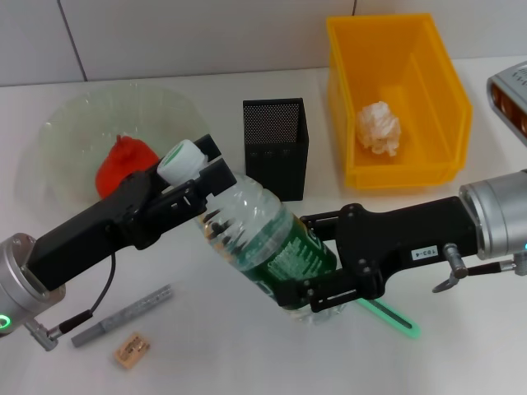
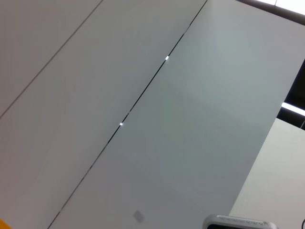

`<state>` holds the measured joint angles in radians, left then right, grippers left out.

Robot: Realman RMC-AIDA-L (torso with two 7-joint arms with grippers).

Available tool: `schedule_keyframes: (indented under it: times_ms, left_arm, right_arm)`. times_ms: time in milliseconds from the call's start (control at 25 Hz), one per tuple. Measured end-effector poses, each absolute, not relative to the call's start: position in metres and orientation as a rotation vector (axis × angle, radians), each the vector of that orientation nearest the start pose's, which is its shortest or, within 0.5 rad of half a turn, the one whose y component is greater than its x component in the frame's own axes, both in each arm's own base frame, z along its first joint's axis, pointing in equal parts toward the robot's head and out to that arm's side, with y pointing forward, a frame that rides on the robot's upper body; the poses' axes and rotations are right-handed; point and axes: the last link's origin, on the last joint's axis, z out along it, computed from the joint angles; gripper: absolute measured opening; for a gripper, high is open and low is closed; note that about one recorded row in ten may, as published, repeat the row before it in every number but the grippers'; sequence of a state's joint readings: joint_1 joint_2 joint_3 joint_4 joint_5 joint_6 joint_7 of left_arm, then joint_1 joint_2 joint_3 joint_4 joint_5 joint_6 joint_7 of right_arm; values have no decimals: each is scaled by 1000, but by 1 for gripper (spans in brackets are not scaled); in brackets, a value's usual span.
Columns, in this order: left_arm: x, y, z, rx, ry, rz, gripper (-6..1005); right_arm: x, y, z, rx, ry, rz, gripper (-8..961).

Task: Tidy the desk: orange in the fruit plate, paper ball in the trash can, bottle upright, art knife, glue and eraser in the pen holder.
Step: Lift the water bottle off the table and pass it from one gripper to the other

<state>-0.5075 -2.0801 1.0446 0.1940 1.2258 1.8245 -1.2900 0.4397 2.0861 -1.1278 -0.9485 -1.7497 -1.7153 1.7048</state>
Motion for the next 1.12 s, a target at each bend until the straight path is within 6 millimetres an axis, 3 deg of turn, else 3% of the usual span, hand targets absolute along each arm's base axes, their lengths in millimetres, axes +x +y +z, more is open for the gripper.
schedule_keyframes:
  times_ms: [440,1120]
  left_arm:
    - [-222,277,-27,-2453,-894,-1701,859]
    - [-220,277,-23,-2432,-866,-1747,638]
  right_arm:
    - [190,298,-11,-3060,596,843,762]
    - [189,298,-12,-3062,593,844,761]
